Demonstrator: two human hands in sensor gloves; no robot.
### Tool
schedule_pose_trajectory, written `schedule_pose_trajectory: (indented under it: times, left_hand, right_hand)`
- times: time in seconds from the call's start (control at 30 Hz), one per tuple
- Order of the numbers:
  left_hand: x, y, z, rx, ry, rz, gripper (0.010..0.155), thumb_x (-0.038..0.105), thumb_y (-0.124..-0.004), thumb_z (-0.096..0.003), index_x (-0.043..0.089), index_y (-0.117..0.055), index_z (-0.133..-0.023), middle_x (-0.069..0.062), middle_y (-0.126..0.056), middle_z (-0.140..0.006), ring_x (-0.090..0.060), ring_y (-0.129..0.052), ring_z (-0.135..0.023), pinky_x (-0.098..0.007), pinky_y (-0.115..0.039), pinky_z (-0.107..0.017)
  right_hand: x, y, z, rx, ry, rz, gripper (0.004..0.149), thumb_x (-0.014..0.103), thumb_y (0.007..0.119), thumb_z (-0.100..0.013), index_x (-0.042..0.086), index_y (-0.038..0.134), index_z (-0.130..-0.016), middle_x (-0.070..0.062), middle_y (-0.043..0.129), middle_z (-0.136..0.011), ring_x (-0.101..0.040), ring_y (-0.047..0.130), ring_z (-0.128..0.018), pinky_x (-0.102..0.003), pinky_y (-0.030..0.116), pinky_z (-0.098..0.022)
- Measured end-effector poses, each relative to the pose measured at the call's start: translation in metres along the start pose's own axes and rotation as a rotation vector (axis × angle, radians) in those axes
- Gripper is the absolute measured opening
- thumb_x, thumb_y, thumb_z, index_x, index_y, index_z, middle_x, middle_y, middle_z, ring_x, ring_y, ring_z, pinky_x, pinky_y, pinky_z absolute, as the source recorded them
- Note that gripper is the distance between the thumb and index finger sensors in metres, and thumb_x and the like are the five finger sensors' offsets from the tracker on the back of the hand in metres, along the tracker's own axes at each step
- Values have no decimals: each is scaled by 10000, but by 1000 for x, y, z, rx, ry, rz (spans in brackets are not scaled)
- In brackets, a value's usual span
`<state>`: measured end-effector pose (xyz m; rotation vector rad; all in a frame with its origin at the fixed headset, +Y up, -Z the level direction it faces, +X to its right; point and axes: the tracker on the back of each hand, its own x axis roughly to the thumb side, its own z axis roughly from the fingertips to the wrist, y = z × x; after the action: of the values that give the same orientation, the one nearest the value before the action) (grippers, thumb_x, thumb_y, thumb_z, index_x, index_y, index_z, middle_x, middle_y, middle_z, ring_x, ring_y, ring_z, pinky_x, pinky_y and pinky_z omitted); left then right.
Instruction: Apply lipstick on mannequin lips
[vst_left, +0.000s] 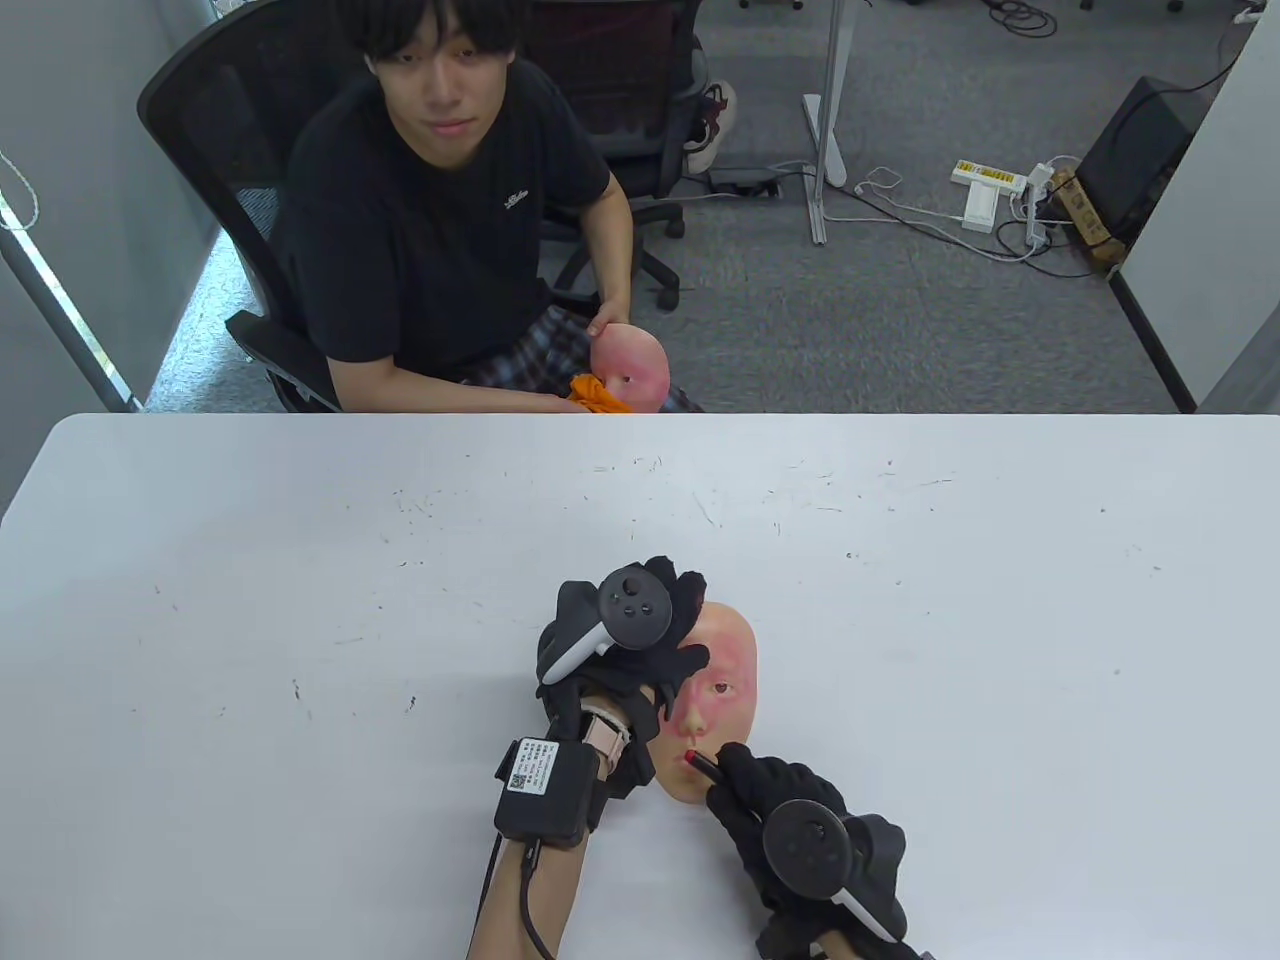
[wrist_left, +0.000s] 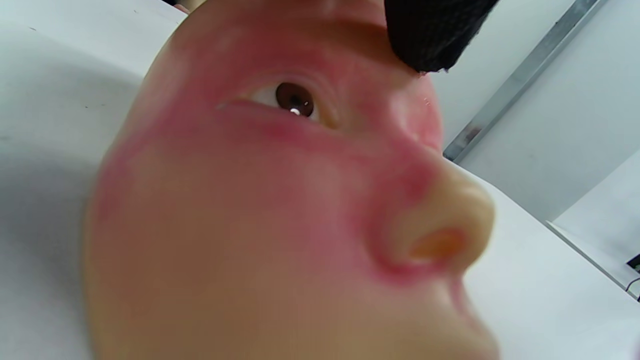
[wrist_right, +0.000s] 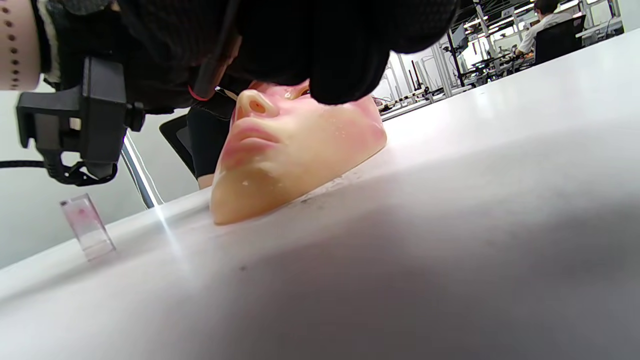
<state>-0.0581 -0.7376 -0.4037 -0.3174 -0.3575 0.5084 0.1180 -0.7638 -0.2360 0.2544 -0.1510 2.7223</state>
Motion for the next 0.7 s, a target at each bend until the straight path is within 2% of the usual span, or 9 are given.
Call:
schedule_pose_trajectory:
  times: [0.07, 0.37, 0.43, 0.7]
  left_hand:
    - [-2, -3, -3, -29, -23, 106, 785, 402, -765, -500, 307, -333, -1148, -53, -255, -1198, -330, -215, -1094, -544, -314, -818]
    - [-4, -2, -3, -61, -14, 142, 782, 395, -761, -501, 332, -313, -1139, -35, -240, -1190, -325, -226, -1085, -528, -304, -818]
    - [-4, -2, -2, -67, -12, 145, 773, 391, -749, -516, 323, -295, -1138, -29, -226, -1184, -309, -218, -1084, -508, -293, -828]
    - [-4, -2, -3, -79, -9, 150, 774, 388, -749, -506, 348, -300, -1134, -29, -225, -1187, -323, -219, -1082, -522, -291, -822]
  right_hand:
    - [5, 2, -1, 14, 5, 46, 522, 437, 829, -376, 209, 791, -843, -1, 936, -573, -262, 935, -519, -425, 758, -455]
    - [29, 16, -8, 92, -8, 293, 521, 455, 802, -417, 225, 743, -881, 20, 908, -598, -246, 915, -567, -421, 745, -496]
    - [33, 17, -5, 71, -13, 346, 519, 458, 799, -424, 225, 740, -884, 26, 908, -575, -239, 916, -554, -420, 747, -491]
    - [34, 16, -2, 39, -9, 355, 518, 455, 793, -438, 200, 741, -885, 25, 901, -538, -234, 913, -532, -426, 746, -482]
